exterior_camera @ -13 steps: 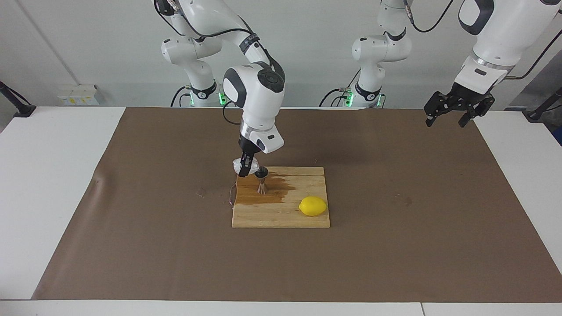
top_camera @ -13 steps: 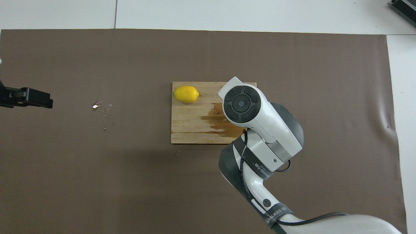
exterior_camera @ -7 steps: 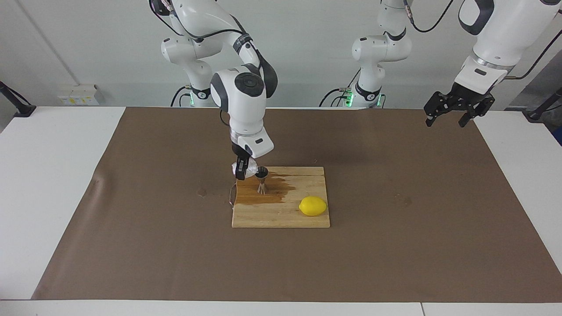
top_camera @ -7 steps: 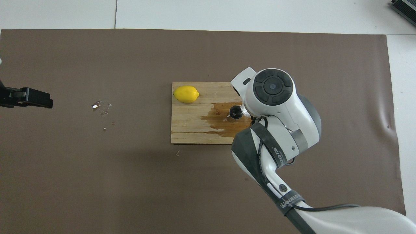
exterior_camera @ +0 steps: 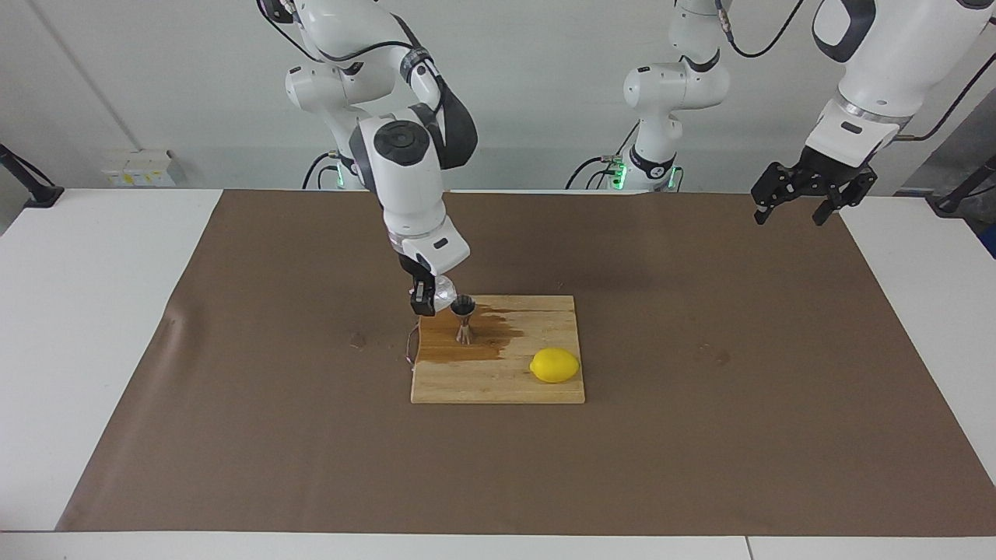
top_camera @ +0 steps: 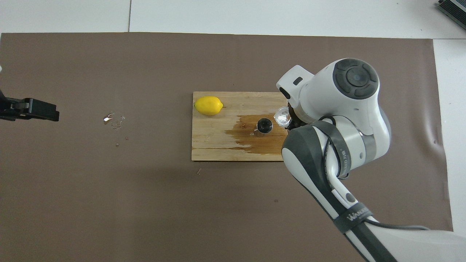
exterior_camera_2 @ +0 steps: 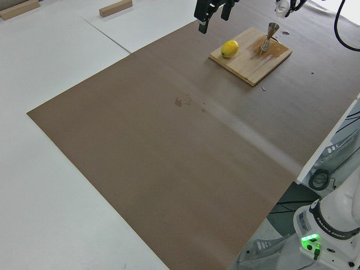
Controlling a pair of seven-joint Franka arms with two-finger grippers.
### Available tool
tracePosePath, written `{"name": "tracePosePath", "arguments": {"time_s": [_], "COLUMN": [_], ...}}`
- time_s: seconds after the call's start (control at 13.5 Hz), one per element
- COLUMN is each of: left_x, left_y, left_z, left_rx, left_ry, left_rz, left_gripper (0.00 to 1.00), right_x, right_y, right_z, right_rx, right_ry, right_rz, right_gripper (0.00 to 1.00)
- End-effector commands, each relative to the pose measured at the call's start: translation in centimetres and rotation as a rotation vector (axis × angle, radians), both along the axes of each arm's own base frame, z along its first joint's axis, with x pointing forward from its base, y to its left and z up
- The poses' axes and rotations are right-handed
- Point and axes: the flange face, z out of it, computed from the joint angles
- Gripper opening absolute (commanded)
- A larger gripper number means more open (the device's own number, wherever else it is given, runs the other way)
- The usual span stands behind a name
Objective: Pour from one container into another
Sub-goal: 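Carry the white cup back and set it down with the right gripper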
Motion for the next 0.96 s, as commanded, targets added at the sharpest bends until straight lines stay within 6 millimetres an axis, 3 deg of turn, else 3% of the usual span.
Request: {"name": "tracePosePath", "arguments": {"time_s": [0.0,0.22,0.45,0.67,0.89], "left_x": [-0.7,-0.7,-0.7,-0.7,-0.7], "left_y": [0.2,0.2,0.2,0.2,0.2], "left_z": [0.0,0.0,0.0,0.0,0.0], "left_rx": [-0.008,-0.008,-0.007,-0.008,-0.008], "left_ry": [0.007,0.005,0.005,0.005,0.007], "left_rz": [0.014,0.014,0.014,0.014,0.014], "left_gripper": [1.00,1.00,1.00,1.00,1.00], "right_x": [1.0,0.5,-0.9,-2.2,-3.0], "right_y": [-4.8,-10.9,-17.3,-21.2,-23.5], "right_z": [-0.4,-2.4,-6.7,-10.5,-14.0], "right_rx": [0.092,0.219,0.337,0.369,0.401], "right_ry": [0.018,0.038,0.029,-0.001,0.013], "right_rz": [0.079,0.090,0.100,0.109,0.130], "right_gripper": [0.19,0.19,0.19,0.19,0.20]}}
